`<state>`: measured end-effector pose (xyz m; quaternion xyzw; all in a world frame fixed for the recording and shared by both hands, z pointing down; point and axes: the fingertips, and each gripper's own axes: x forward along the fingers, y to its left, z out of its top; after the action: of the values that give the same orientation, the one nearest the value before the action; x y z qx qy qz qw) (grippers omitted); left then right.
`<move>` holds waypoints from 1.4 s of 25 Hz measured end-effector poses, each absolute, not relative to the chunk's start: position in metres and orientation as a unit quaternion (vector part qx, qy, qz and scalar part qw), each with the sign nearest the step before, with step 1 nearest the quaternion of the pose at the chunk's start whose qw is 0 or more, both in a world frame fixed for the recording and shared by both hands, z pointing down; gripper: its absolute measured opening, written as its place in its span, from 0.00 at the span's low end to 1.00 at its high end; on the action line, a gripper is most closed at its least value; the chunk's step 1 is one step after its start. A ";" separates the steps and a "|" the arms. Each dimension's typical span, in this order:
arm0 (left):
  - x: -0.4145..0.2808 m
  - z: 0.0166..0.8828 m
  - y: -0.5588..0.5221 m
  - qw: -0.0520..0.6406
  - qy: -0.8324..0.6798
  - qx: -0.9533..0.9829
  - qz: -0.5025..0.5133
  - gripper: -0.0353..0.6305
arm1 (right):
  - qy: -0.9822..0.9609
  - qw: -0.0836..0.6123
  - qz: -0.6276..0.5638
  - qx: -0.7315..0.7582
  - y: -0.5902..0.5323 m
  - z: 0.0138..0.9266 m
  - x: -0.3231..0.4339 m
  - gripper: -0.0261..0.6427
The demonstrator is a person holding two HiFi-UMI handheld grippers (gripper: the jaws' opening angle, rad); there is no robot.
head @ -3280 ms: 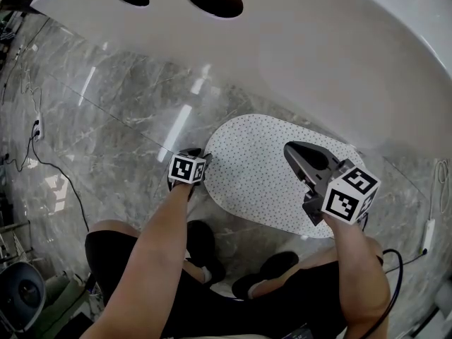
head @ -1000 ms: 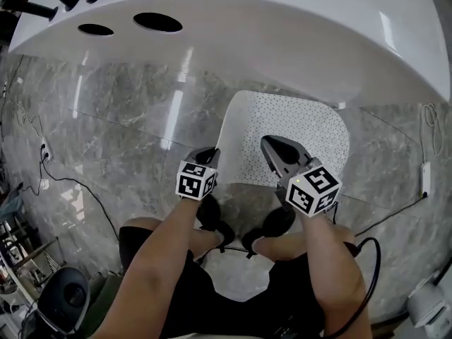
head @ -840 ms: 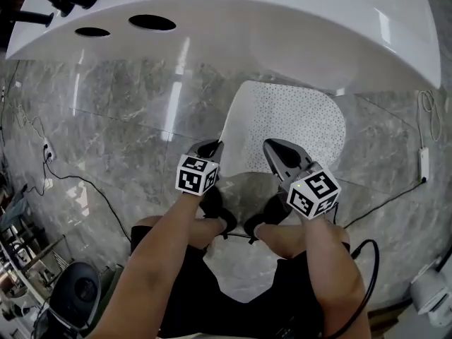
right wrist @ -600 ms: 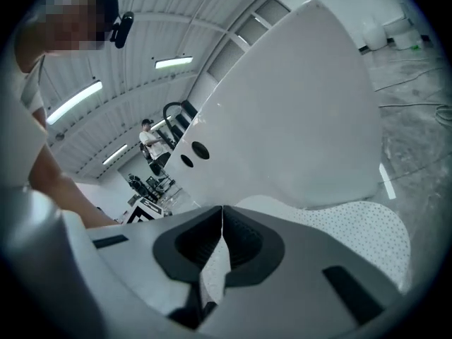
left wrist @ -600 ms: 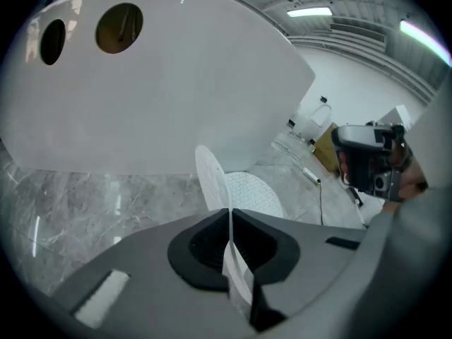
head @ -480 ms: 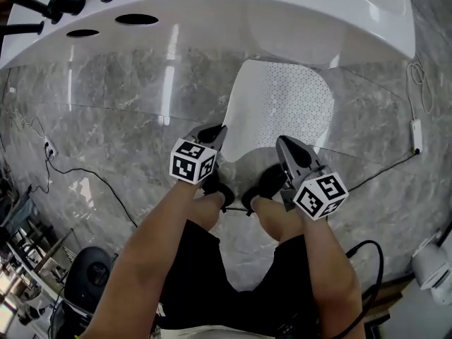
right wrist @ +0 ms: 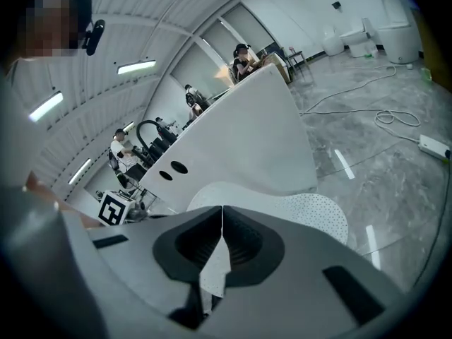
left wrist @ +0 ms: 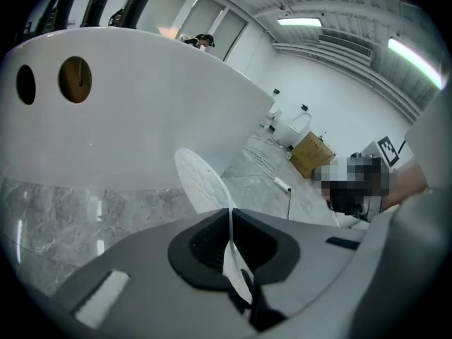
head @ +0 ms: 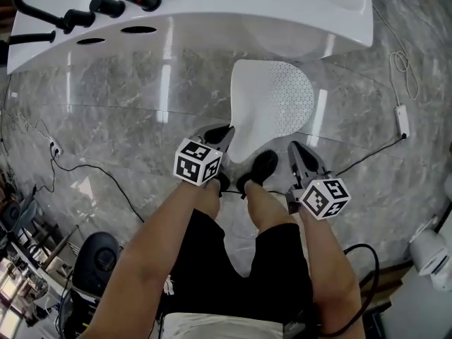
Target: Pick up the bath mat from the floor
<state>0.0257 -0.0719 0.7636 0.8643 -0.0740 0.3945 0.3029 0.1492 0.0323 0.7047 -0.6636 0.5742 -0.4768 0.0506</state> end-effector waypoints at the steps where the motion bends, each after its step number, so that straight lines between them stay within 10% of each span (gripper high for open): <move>1: 0.030 0.755 -0.069 0.302 -0.071 0.864 0.396 0.07 | 0.574 0.050 -0.479 -0.662 0.036 0.697 0.150 0.05; 35: 0.001 0.519 -0.036 0.377 -0.097 0.861 0.328 0.07 | 0.557 0.065 -0.502 -0.658 0.119 0.570 0.155 0.05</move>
<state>0.0012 -0.0358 0.5189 0.8607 -0.0972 0.3283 0.3768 0.1550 0.1188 0.5702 -0.6585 0.5567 -0.5022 0.0654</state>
